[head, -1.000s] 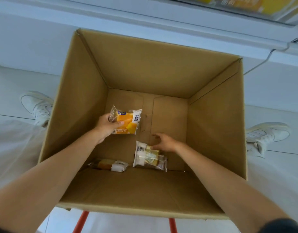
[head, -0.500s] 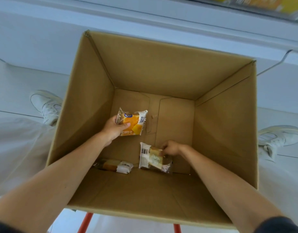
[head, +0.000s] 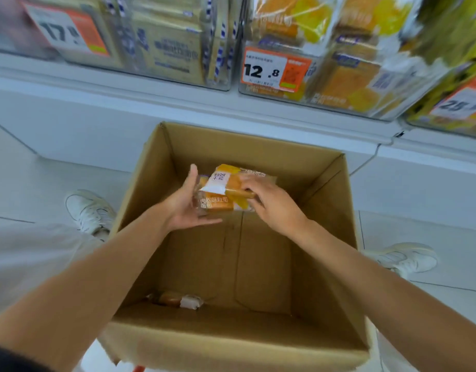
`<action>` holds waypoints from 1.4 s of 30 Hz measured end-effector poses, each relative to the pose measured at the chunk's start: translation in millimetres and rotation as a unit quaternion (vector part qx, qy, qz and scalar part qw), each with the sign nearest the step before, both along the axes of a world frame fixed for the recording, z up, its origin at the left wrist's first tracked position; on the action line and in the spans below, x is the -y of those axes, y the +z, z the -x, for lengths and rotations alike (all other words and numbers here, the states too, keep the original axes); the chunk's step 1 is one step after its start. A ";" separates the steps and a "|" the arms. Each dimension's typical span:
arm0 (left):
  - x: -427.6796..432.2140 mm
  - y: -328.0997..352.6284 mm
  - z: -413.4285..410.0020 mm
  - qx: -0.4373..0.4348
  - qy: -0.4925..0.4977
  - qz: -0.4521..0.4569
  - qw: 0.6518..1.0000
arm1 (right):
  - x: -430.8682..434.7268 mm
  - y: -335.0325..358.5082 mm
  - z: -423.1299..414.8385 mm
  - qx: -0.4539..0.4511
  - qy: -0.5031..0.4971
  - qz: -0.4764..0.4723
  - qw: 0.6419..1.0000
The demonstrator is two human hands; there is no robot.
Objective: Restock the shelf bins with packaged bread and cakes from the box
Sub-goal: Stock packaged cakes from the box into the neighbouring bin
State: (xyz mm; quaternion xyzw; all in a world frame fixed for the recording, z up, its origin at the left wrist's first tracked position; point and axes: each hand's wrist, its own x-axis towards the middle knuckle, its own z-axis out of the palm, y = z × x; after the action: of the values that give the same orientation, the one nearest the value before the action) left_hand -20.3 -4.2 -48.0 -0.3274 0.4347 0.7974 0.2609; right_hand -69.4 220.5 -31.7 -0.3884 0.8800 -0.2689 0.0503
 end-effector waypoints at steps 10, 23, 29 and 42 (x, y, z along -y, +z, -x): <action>-14.3 51.6 12.9 -0.111 -0.019 0.049 0.992 | -10.5 55.2 12.8 0.409 -0.248 0.112 0.871; -16.9 111.7 10.2 -0.177 -0.006 0.094 0.980 | -39.0 112.9 18.7 0.476 -0.258 0.306 0.783; -4.2 142.2 6.5 -0.213 -0.046 0.221 0.951 | -37.4 204.0 22.8 0.206 -0.152 0.083 0.963; -40.5 183.6 8.7 -0.215 0.005 0.059 0.975 | -15.4 194.2 28.6 0.134 -0.249 0.179 0.942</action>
State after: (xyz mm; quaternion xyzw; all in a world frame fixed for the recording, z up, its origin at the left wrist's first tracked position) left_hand -29.0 36.3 135.6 -0.1650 0.5252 0.8234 0.1377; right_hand -98.0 235.9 162.6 -0.1195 0.8712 -0.4752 0.0293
